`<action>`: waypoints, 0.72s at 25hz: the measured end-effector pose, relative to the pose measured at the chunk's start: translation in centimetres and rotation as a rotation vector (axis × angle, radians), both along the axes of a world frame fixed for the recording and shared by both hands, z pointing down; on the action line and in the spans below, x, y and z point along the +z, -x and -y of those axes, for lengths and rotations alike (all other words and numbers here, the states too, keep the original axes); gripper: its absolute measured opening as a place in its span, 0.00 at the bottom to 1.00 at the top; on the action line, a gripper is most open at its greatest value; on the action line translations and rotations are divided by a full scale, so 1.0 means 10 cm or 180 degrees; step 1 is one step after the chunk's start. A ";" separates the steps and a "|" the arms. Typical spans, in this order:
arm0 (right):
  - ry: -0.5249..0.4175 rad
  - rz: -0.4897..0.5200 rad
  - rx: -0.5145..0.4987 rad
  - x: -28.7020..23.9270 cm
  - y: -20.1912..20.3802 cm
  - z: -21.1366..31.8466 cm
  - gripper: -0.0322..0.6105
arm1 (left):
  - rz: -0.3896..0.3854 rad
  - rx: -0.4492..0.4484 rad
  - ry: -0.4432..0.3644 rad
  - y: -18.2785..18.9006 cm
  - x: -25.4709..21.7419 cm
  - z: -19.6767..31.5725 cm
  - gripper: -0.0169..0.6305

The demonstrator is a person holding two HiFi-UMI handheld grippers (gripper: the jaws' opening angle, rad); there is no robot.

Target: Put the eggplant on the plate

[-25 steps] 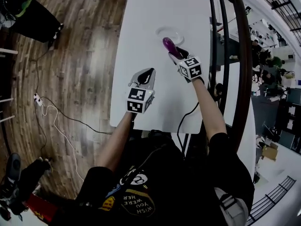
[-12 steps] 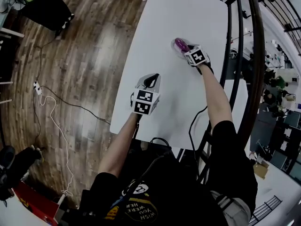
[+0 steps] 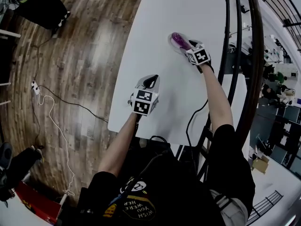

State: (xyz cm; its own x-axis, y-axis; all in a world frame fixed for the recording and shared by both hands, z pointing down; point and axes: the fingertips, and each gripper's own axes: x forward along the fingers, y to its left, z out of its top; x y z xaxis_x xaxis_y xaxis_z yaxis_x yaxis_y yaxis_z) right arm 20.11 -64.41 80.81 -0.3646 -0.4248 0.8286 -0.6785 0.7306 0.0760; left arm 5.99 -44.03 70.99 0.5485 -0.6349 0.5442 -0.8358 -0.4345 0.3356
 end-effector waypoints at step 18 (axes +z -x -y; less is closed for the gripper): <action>-0.1626 0.2368 0.1533 -2.98 0.05 -3.11 0.21 | -0.0171 0.0290 -0.1126 0.17 -1.88 -0.82 0.03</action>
